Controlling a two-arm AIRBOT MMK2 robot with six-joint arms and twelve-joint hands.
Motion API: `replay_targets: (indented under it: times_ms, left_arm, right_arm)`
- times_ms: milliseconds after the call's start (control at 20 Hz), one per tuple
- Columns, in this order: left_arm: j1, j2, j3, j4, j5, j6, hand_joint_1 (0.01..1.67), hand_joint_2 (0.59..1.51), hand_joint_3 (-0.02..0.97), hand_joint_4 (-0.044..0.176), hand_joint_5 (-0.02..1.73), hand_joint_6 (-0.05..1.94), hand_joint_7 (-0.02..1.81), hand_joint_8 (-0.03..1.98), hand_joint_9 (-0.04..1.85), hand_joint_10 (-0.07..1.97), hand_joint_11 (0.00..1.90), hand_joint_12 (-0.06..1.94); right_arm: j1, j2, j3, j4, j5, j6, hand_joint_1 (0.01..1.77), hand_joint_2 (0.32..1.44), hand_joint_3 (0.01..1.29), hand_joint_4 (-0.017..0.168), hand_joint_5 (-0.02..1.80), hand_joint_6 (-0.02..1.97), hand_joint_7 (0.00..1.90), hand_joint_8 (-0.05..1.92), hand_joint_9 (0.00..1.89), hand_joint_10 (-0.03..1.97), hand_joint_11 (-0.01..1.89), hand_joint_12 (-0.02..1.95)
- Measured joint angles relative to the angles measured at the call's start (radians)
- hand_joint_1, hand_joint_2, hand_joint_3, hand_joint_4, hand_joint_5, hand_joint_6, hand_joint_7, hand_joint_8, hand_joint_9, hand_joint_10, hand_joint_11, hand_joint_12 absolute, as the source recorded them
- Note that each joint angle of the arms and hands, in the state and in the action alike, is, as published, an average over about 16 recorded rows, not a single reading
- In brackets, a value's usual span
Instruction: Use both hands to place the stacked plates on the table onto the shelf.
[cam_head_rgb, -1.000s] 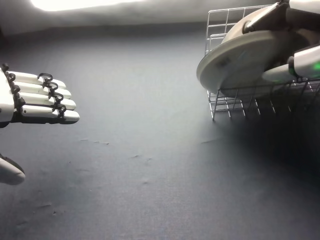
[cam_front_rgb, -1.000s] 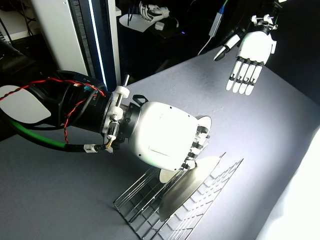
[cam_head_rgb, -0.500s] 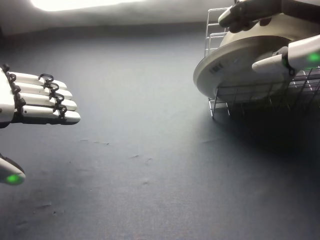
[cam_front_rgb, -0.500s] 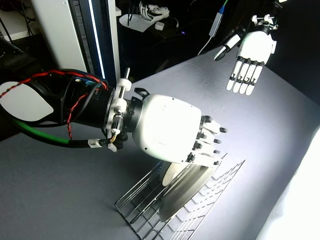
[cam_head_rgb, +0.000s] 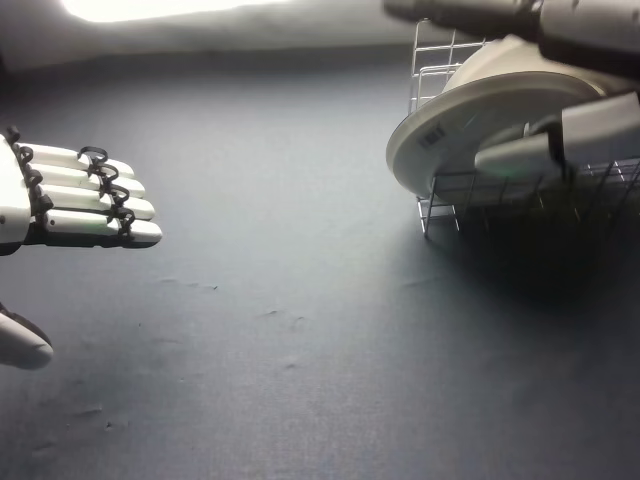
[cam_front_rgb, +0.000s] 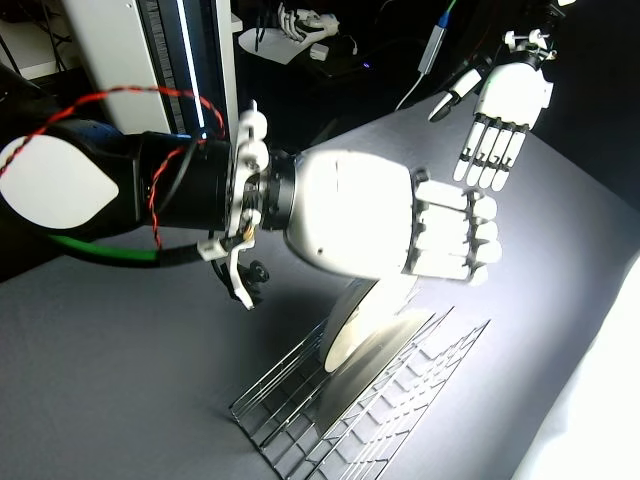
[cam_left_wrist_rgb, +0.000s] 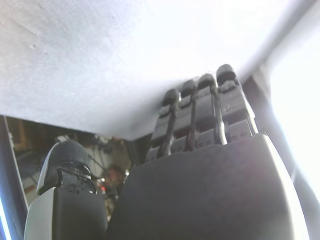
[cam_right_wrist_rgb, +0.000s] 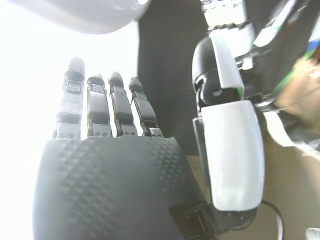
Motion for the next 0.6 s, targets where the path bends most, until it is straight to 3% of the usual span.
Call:
replay_targets:
  times_ms: [200,300,600]
  left_arm:
    - [0.0,0.0,0.0,0.0,-0.001,-0.001,0.02,1.139,0.019,-0.003,0.12,0.03,0.14,0.04,0.13,-0.01,0.07,0.11]
    - [0.0,0.0,0.0,0.0,-0.001,-0.001,0.03,1.15,0.019,-0.003,0.2,0.06,0.23,0.09,0.2,0.06,0.11,0.24]
    - [0.0,0.0,0.0,-0.001,-0.002,-0.001,0.03,1.171,0.019,-0.003,0.31,0.09,0.36,0.14,0.31,0.13,0.17,0.38]
  right_arm:
    - [0.003,0.0,0.0,-0.147,0.089,-0.02,0.68,1.08,0.02,-0.001,0.09,0.16,0.14,0.15,0.08,0.25,0.01,0.64]
    - [0.004,0.0,0.0,-0.205,0.127,-0.03,0.61,1.07,0.02,0.0,0.13,0.3,0.18,0.31,0.13,0.38,0.02,0.72]
    - [0.004,0.0,0.0,-0.298,0.194,-0.051,0.48,1.04,0.02,0.002,0.2,0.47,0.28,0.49,0.2,0.62,0.02,0.98]
